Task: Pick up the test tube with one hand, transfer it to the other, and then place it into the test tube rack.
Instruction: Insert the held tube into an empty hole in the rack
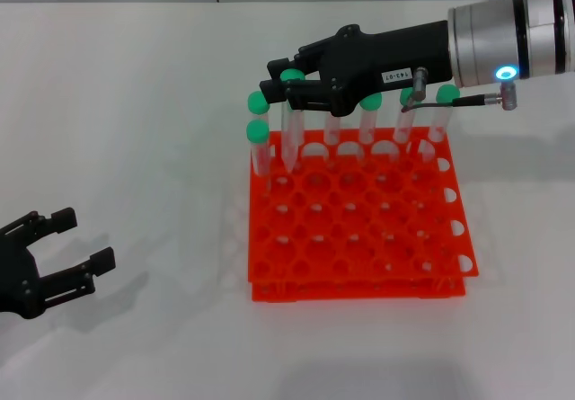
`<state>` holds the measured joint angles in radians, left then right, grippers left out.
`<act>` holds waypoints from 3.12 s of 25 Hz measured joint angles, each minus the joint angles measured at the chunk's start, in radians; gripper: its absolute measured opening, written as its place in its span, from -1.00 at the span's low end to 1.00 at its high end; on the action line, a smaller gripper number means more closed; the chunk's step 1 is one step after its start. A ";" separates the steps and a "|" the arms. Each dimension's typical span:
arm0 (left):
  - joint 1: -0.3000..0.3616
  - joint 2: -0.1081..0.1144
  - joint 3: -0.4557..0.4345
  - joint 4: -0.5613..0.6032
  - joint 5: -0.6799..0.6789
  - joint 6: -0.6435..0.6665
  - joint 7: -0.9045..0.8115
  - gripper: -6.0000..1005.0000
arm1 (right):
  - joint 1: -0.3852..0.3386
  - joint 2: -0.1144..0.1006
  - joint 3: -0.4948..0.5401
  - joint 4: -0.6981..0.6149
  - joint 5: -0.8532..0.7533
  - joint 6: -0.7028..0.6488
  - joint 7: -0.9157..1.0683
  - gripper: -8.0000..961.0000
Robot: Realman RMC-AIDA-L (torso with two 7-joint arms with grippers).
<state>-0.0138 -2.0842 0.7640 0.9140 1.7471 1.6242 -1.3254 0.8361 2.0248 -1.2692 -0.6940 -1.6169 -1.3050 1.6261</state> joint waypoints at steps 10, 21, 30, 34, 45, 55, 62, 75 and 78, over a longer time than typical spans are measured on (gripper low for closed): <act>0.000 -0.002 0.000 -0.001 0.000 -0.008 0.000 0.70 | -0.008 0.001 -0.001 -0.002 0.001 0.020 -0.003 -0.39; 0.000 -0.002 0.000 -0.001 0.000 -0.008 -0.006 0.70 | -0.009 0.003 -0.020 -0.001 0.025 0.027 -0.010 -0.39; -0.002 -0.001 0.000 -0.001 0.000 -0.009 -0.006 0.70 | -0.011 0.003 -0.075 0.006 0.061 0.071 -0.011 -0.38; -0.003 0.000 0.000 -0.001 0.000 -0.009 -0.002 0.70 | -0.012 0.003 -0.098 0.006 0.074 0.087 -0.011 -0.38; -0.005 0.001 0.000 -0.001 0.000 -0.009 0.000 0.70 | -0.028 0.002 -0.105 0.000 0.075 0.092 -0.018 -0.38; -0.006 0.003 0.000 -0.001 0.000 -0.009 -0.006 0.70 | -0.035 -0.005 -0.098 -0.027 0.076 0.084 -0.012 -0.37; -0.006 0.003 0.000 -0.001 0.000 -0.009 -0.007 0.69 | -0.036 -0.008 -0.097 -0.030 0.077 0.088 -0.011 -0.37; -0.008 0.001 0.000 -0.001 0.000 -0.009 -0.008 0.69 | -0.036 -0.008 -0.104 -0.030 0.068 0.090 -0.018 -0.36; -0.009 0.001 0.000 -0.001 0.000 -0.009 -0.009 0.69 | -0.035 -0.009 -0.104 -0.028 0.068 0.089 -0.020 -0.36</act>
<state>-0.0230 -2.0831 0.7639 0.9127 1.7471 1.6153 -1.3341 0.8007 2.0161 -1.3730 -0.7224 -1.5491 -1.2165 1.6061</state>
